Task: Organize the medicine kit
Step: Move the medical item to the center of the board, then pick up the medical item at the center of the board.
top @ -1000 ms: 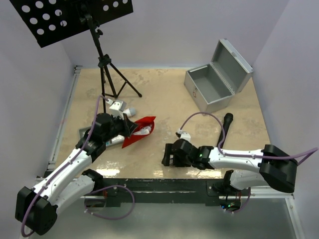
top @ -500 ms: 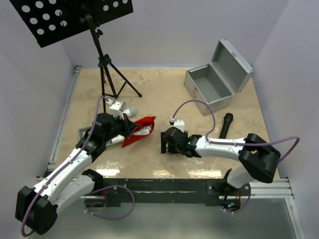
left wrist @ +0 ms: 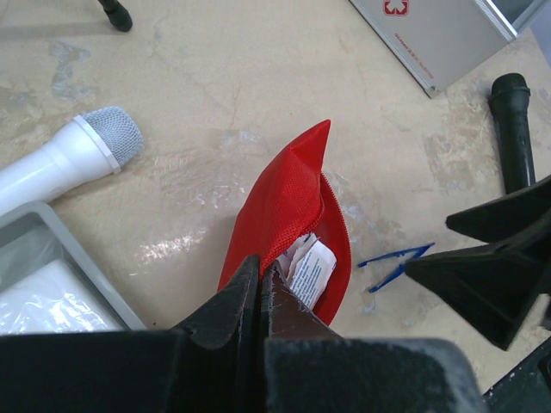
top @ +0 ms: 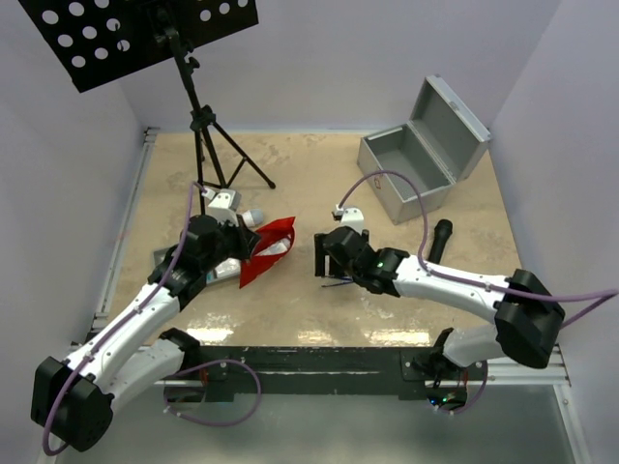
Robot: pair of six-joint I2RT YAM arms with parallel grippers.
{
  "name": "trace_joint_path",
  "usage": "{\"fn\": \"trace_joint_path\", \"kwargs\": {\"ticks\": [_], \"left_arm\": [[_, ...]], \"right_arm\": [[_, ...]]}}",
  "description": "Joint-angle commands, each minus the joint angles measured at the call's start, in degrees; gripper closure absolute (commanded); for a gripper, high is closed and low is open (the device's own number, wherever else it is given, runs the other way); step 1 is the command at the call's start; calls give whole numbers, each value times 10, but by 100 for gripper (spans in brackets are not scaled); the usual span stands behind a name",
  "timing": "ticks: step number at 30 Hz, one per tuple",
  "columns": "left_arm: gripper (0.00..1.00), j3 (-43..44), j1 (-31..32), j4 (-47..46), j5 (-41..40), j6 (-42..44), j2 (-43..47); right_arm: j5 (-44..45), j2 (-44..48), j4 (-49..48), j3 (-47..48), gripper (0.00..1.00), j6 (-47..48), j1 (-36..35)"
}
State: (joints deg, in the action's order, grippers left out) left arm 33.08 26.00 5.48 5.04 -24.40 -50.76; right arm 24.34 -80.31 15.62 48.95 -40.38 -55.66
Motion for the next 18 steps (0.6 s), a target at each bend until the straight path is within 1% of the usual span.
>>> {"fn": "trace_joint_path", "kwargs": {"ticks": [1, 4, 9, 15, 18], "left_arm": [[100, 20, -5, -12, -14, 1, 0], [100, 15, -5, -13, -3, -6, -1], [100, 11, -5, -9, 4, -7, 8], [100, 7, -5, -5, 3, -6, 15], [100, 1, -5, -11, 6, -10, 14]], "right_arm": [[31, 21, 11, -13, 20, 24, 30], [22, 10, -12, -33, 25, 14, 42], [13, -13, -48, -45, 30, 8, 43], [-8, -10, -73, -59, 34, 16, 42], [-14, -27, -74, -57, 35, 21, 42]]}}
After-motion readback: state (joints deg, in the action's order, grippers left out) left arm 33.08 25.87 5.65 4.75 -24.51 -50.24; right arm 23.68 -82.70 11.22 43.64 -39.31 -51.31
